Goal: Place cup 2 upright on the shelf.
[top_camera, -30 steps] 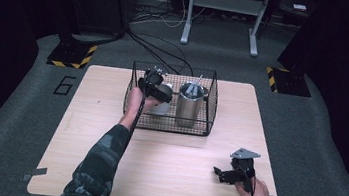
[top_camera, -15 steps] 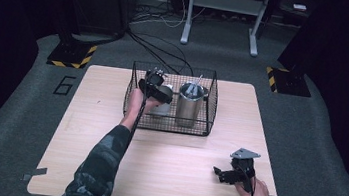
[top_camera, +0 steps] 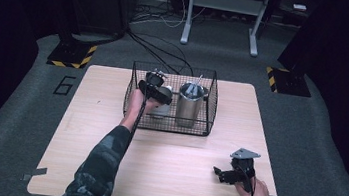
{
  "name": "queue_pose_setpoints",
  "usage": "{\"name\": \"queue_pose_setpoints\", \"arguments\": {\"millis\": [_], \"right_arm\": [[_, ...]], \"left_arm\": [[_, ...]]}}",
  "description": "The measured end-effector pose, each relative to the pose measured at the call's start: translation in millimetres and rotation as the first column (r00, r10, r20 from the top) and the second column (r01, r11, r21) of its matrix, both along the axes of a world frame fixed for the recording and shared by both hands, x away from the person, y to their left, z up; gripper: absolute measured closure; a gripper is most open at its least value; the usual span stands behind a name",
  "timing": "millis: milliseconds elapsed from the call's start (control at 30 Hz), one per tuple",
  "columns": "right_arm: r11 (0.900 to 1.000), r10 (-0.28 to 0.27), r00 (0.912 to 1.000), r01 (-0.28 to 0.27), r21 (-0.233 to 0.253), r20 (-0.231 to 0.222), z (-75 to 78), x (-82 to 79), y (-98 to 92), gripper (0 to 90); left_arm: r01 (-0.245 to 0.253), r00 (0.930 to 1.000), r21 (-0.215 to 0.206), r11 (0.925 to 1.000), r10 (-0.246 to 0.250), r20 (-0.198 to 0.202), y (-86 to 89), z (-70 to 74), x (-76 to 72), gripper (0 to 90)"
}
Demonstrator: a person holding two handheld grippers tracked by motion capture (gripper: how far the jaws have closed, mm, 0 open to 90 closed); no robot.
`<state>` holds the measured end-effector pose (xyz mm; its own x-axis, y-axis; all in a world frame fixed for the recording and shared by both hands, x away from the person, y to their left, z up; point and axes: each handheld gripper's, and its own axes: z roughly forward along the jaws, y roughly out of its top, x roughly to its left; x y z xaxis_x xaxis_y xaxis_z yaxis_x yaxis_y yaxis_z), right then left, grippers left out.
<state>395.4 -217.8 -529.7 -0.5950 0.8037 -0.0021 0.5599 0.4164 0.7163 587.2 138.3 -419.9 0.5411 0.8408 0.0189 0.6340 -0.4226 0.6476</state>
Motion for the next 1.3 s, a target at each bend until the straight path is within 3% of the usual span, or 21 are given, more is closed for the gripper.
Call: {"name": "queue_pose_setpoints", "arguments": {"millis": [367, 833, 1100, 1300], "right_arm": [[1.000, 0.002, 1.0000, -0.002, -0.001, 0.004, -0.1, 0.2, -0.1, 0.0], [1.000, 0.003, 1.0000, -0.003, -0.003, 0.006, -0.3, 0.3, -0.3, 0.0], [1.000, 0.004, 1.0000, -0.004, -0.004, 0.001, 0.0, 0.1, -0.3, 0.0], [1.000, 0.004, 1.0000, -0.004, -0.004, 0.003, -0.1, 0.2, -0.3, 0.0]], "left_arm": [[-0.011, 0.9997, -0.010, 0.9999, 0.010, -0.020, 2.5, -1.5, -2.5, 5.2], [0.011, 0.9993, -0.026, 0.9996, -0.010, 0.036, 6.6, 19.0, -15.0, 0.5], [0.051, 0.9958, -0.041, 0.9979, -0.048, 0.078, 10.7, 37.9, -34.7, 1.5], [0.103, 0.9875, -0.033, 0.9941, -0.098, 0.123, 11.4, 49.4, -59.1, 1.8]]}}
